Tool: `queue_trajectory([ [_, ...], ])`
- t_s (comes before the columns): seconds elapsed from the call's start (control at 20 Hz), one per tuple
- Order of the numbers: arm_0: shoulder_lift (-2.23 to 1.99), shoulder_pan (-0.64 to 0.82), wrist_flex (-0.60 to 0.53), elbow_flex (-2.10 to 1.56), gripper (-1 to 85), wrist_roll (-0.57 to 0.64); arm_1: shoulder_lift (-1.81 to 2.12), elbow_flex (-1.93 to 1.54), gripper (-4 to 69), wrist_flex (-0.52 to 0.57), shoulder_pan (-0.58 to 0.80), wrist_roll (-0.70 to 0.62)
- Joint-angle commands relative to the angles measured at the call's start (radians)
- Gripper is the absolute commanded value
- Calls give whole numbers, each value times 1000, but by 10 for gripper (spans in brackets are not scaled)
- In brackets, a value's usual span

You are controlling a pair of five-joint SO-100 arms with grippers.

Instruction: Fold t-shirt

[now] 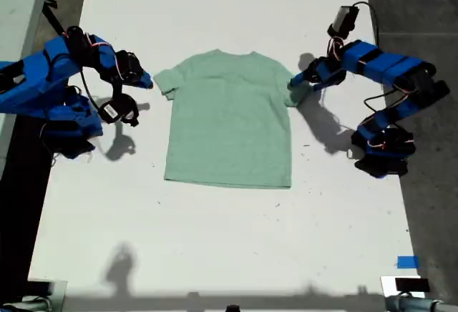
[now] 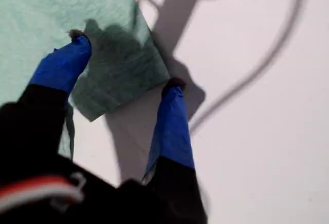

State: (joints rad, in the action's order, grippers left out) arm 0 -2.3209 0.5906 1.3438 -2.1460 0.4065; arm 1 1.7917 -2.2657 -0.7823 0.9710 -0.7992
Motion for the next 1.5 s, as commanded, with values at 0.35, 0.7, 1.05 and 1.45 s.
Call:
queue_trajectory([
  [0.35, 6, 20, -32, 58, 17, 11, -144, 210, -10, -58, 32, 2],
  [0.7, 6, 20, -31, 55, 16, 14, -41, 462, -10, -416, -37, -5],
  [1.05, 6, 20, -28, 52, 16, 18, -67, 773, -10, -545, -216, 91],
  [1.45, -11, 34, -21, 43, 16, 20, -436, 1201, -10, -499, -376, 183],
])
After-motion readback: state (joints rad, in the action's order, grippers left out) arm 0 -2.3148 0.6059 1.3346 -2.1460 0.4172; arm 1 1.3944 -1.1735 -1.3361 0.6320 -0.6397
